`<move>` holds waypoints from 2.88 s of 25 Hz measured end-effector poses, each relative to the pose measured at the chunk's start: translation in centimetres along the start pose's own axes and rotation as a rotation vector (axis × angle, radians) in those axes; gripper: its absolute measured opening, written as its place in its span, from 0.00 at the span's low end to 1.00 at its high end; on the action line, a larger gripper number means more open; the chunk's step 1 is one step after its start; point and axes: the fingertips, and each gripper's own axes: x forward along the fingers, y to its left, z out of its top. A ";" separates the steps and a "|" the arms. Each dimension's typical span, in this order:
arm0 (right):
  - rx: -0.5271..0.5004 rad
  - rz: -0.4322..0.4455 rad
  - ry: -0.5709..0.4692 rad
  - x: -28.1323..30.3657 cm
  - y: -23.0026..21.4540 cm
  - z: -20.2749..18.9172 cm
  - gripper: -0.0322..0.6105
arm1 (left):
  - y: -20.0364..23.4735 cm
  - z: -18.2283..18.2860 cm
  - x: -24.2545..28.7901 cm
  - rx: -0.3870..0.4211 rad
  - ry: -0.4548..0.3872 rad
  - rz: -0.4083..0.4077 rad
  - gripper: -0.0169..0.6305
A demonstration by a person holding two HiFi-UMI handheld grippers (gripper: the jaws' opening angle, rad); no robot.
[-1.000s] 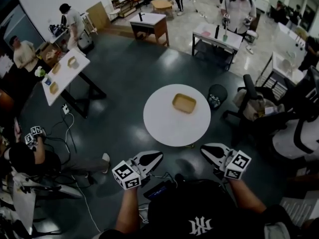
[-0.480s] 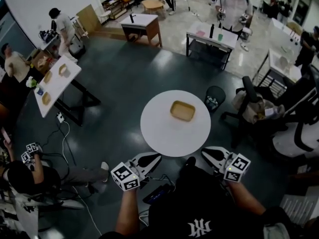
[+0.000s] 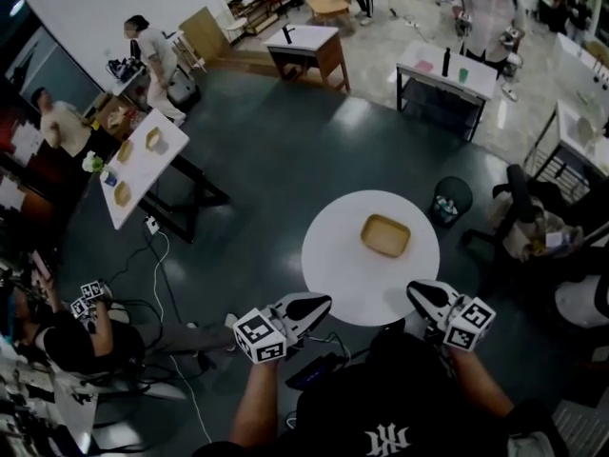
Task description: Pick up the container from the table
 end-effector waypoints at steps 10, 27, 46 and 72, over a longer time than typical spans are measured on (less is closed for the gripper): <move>0.049 0.039 0.000 2.9 -5.3 2.1 0.13 | 4.2 3.4 3.7 0.006 0.048 0.057 0.03; 0.141 -0.069 -0.029 1.8 -12.9 0.7 0.13 | 10.6 3.7 11.2 -0.007 0.237 0.027 0.03; 0.227 -0.474 -0.056 1.0 -21.4 -4.4 0.28 | 21.6 -5.7 18.7 -0.038 0.422 -0.208 0.06; 0.443 -0.610 0.027 6.4 -28.7 -14.5 0.34 | 30.6 -16.8 23.9 -0.267 0.563 -0.147 0.27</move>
